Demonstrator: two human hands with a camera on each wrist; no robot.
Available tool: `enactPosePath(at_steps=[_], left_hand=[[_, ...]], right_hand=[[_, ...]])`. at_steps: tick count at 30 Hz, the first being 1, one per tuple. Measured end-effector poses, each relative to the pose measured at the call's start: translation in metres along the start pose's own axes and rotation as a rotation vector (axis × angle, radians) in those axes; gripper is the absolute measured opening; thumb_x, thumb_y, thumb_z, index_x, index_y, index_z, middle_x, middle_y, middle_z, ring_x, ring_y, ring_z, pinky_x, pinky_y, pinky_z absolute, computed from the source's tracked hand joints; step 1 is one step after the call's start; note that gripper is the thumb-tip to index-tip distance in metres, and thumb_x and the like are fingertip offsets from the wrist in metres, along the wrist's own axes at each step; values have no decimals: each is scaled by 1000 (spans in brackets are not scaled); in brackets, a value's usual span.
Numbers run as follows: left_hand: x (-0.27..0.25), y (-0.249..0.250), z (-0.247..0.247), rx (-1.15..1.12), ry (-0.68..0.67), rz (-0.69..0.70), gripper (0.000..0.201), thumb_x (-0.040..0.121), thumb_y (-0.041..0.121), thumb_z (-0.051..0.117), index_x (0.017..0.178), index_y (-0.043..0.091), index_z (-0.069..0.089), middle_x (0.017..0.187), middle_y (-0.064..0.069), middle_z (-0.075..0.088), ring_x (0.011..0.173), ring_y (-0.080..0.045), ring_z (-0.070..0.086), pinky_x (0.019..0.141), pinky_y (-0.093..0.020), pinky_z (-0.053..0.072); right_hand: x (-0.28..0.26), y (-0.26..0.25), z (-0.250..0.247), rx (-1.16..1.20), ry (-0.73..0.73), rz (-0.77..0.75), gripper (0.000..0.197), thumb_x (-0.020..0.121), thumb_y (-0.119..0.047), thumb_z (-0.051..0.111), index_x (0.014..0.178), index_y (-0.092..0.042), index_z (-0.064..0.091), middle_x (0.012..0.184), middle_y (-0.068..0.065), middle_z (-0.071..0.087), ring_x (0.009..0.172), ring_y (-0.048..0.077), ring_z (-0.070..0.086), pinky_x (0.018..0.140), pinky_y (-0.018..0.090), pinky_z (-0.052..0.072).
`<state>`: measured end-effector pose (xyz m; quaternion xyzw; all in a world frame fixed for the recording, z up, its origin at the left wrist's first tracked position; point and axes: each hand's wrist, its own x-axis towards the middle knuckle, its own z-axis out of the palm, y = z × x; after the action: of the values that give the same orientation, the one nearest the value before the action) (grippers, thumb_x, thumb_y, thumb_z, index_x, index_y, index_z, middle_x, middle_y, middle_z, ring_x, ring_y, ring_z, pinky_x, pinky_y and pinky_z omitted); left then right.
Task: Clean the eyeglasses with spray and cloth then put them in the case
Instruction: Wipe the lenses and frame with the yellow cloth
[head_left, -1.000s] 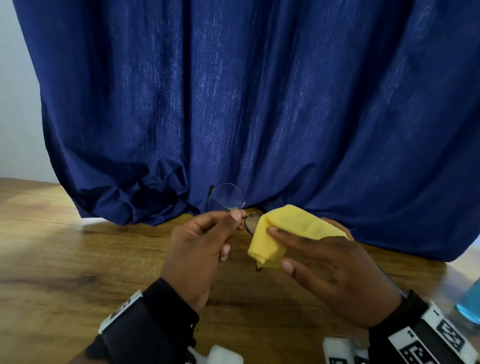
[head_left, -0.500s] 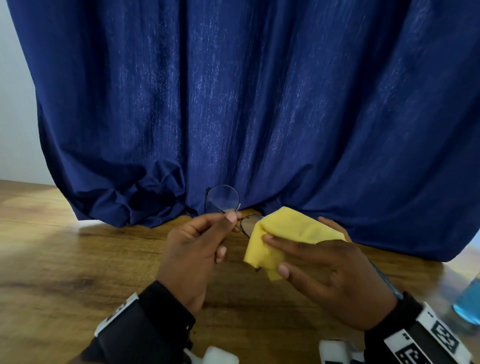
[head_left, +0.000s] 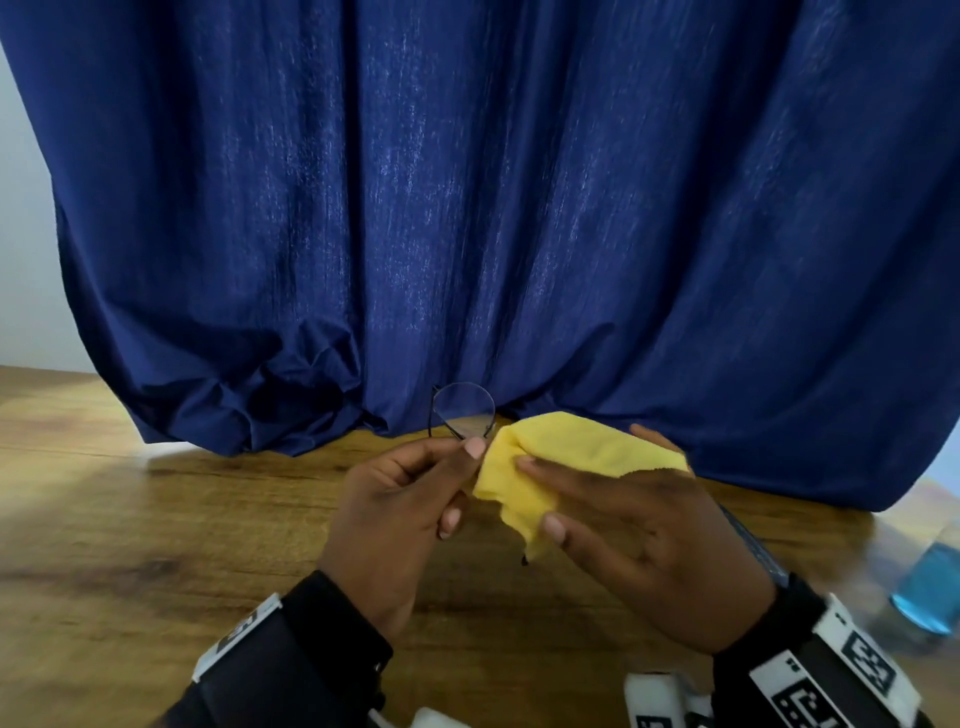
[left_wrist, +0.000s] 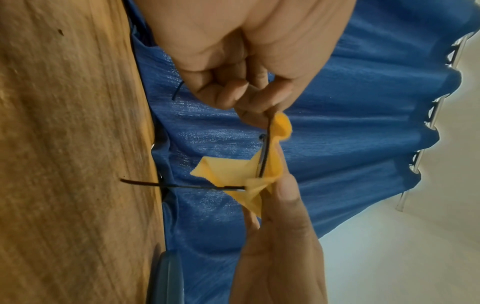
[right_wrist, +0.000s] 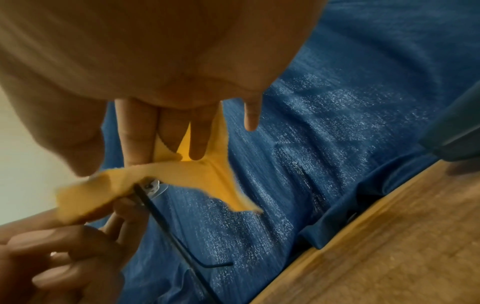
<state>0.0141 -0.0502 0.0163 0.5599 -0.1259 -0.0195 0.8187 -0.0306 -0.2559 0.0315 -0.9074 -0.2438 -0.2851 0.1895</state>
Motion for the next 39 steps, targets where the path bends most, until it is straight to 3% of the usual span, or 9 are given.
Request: enactPosePath(at_steps=[4,7,14,19,22,26,29,33,39], left_hand=[[0,-1,0,11,-6,20,30,80,30,68,97,8,80,54,6,57,48,-6,39,53,-25,35],[5,1,-4,-14,27,37,31,78,28,70,97,5,79,68,2,69,47,-6,40,51,-24,34],[-8,1,6,64,-135,-10,32,72,36,67,86,10,79,55,-1,55,44,-6,39,51,-24,36],[-8,-1,8,180,-190,41,19,85,23,69,81,8,80,47,2,53,43,-7,38,49,-24,33],[-9,-2,7,251,-216,75,19,88,18,67,82,1,75,48,-1,52,44,-7,41,50,-25,35],[-9,-1,6,300,-219,88,17,89,14,69,77,5,77,46,0,50,43,-9,39,46,-22,32],[-9,0,6,345,-232,96,13,84,5,69,74,-4,71,45,1,51,44,-10,38,47,-24,31],[-11,2,10,347,-240,108,23,84,23,75,77,1,76,44,0,49,39,-6,37,42,-18,30],[-15,5,15,349,-275,133,43,76,40,72,77,-3,72,43,1,51,38,-6,39,42,-18,32]], right_hand=[[-2,-3,2,81,-8,-24,36,91,-59,52,126,-53,60,76,-34,68,89,-19,60,119,55,16],[-3,-1,0,78,57,12,28,92,-57,53,113,-50,70,73,-30,71,81,-16,64,119,59,11],[-1,-9,-1,21,-68,-9,51,93,-66,39,143,-58,35,98,-26,72,113,-16,53,122,50,9],[-1,-5,-3,-69,-15,36,55,91,-76,25,144,-60,30,82,-22,71,103,-15,56,121,54,2],[-2,-6,-5,23,-12,14,49,92,-74,33,136,-58,46,77,-21,72,102,-17,58,122,53,-3],[-1,-2,-7,-92,9,24,56,91,-77,23,143,-59,34,74,-20,69,98,-10,61,121,56,-6],[-2,-3,-8,0,-16,-2,52,91,-75,32,137,-56,46,76,-23,71,101,-13,61,121,52,-11],[0,-2,-7,-99,-4,25,61,90,-78,24,147,-57,28,83,-25,69,104,-14,57,119,60,-5],[0,-9,-9,-53,67,8,48,94,-73,30,134,-57,50,67,-24,69,96,-16,61,119,60,-8]])
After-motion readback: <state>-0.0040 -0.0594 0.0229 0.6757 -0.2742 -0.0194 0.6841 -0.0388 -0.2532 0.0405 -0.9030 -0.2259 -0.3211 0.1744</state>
